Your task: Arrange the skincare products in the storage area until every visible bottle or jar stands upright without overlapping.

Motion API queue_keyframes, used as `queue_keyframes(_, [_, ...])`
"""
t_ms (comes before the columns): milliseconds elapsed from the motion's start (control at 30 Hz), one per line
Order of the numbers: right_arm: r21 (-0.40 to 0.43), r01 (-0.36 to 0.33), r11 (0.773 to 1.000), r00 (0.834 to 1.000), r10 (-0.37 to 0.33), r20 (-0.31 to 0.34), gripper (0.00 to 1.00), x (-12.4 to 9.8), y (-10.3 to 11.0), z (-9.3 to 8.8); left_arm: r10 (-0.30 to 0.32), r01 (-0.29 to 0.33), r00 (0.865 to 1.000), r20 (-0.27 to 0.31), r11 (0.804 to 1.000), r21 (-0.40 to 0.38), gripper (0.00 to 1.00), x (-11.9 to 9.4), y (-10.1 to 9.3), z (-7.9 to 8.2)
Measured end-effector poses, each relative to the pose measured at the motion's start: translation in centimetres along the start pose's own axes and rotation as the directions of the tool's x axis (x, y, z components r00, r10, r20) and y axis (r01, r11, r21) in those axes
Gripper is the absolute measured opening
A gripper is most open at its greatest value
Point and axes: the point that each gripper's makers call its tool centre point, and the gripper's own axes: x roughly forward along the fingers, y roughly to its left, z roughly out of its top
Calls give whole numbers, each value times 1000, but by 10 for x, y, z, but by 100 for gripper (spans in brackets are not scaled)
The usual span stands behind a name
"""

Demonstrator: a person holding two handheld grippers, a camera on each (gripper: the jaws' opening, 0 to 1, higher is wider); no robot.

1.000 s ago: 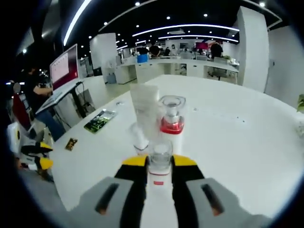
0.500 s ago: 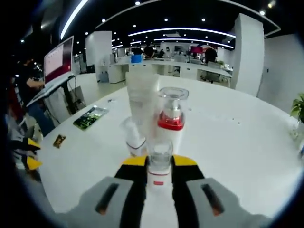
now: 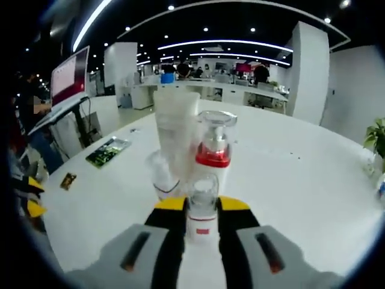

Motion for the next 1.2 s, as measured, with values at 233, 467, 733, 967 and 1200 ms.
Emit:
queue_keyframes(233, [47, -4, 999, 1000, 4, -9, 26, -3, -4, -5, -1, 1, 1000, -10, 1000, -5, 28, 1, -1, -3])
queue_keyframes(467, [89, -37, 995, 999, 39, -29, 34, -8, 3, -13, -21, 21, 999, -29, 1000, 7, 28, 3, -3, -8])
queue_keyframes(733, [98, -87, 991, 989, 97, -109, 33, -8, -2, -42, -17, 17, 1000, -25, 1000, -21, 28, 3, 1, -9])
queue_keyframes(967, [104, -114, 988, 972, 133, -195, 32, -7, 3, -65, -8, 7, 1000, -22, 999, -42, 28, 2, 4, -9])
queue_keyframes(1200, [134, -138, 981, 960, 165, -224, 26, 1, 9, -74, -5, 4, 1000, -26, 999, -33, 28, 3, 6, -10])
